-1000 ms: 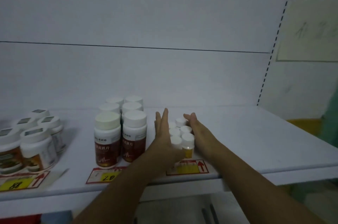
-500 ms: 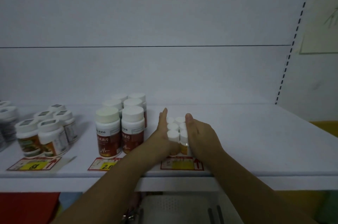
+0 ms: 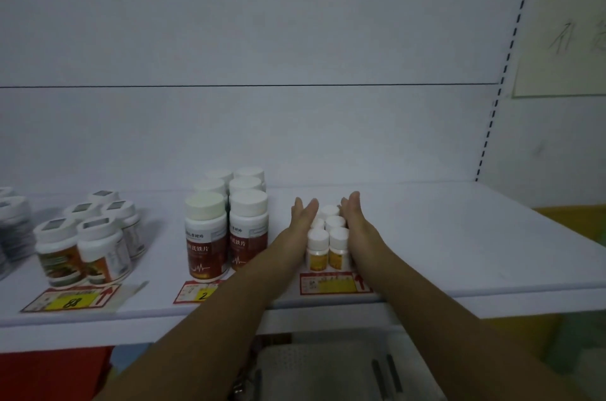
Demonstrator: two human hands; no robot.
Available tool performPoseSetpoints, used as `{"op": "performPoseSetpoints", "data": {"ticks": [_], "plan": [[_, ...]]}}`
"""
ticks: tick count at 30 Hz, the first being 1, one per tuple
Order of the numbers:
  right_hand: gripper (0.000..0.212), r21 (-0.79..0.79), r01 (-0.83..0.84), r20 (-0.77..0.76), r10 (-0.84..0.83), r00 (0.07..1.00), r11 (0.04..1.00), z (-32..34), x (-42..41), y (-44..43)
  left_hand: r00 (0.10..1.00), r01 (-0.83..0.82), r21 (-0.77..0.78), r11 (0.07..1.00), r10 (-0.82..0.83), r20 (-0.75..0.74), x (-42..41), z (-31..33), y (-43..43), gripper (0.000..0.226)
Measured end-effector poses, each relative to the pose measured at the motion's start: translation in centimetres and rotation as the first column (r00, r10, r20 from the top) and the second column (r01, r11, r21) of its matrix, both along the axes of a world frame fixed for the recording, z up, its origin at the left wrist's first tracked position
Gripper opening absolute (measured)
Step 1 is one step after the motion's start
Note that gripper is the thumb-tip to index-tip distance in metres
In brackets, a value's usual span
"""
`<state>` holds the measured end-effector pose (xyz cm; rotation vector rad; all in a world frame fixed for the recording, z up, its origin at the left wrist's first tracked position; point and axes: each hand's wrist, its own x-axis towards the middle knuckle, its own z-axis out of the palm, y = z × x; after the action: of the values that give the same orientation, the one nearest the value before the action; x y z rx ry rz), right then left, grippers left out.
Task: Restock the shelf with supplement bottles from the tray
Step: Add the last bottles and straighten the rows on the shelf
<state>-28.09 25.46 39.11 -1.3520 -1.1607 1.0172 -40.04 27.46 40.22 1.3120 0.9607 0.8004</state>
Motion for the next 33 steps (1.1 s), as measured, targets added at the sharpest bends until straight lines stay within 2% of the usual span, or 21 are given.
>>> {"op": "performPoseSetpoints", "data": {"ticks": [8,12,18,22,25,27,29,31,33], "plan": [[0.040,0.000,-0.005,0.031,0.005,1.000,1.000,-0.3,0.0,-0.1,0.996,-0.052,-0.001,0.999,0.052,-0.069,-0.1,0.0,0.4,0.064],[0.034,0.031,0.001,0.064,-0.003,0.998,1.000,-0.4,0.0,-0.2,0.998,-0.041,0.025,0.999,0.042,-0.052,0.2,0.2,0.3,0.060],[0.034,0.068,0.021,0.108,-0.028,0.994,0.997,-0.4,-0.4,-0.6,0.998,-0.046,0.181,0.983,0.053,-0.035,-0.5,0.3,-0.7,0.054],[0.056,0.109,0.046,0.090,-0.056,0.994,0.993,-0.3,-0.6,-1.0,0.991,-0.076,0.394,0.916,0.113,-0.073,-1.0,0.6,-2.0,0.050],[0.064,0.132,0.130,0.112,-0.145,0.983,0.983,0.0,-0.7,-1.4,0.994,-0.084,0.477,0.875,0.109,-0.026,-1.0,1.2,-3.8,0.046],[0.055,0.191,0.187,0.202,-0.225,0.953,0.964,1.1,-0.7,-1.8,0.997,-0.040,0.538,0.842,0.071,-0.038,-1.2,2.6,-4.9,0.046],[0.046,0.305,0.201,0.273,-0.287,0.918,0.931,3.1,-0.9,-2.6,0.993,0.033,0.638,0.770,0.048,-0.109,-2.5,4.7,-5.1,0.057],[0.039,0.447,0.142,0.300,-0.298,0.906,0.883,5.9,-1.3,-4.0,0.977,0.106,0.703,0.703,0.058,-0.205,-4.8,7.7,-4.6,0.061],[0.025,0.587,0.044,0.336,-0.293,0.895,0.809,9.4,-1.1,-6.6,0.949,0.156,0.741,0.653,0.108,-0.295,-7.5,10.2,-3.1,0.055]]}}
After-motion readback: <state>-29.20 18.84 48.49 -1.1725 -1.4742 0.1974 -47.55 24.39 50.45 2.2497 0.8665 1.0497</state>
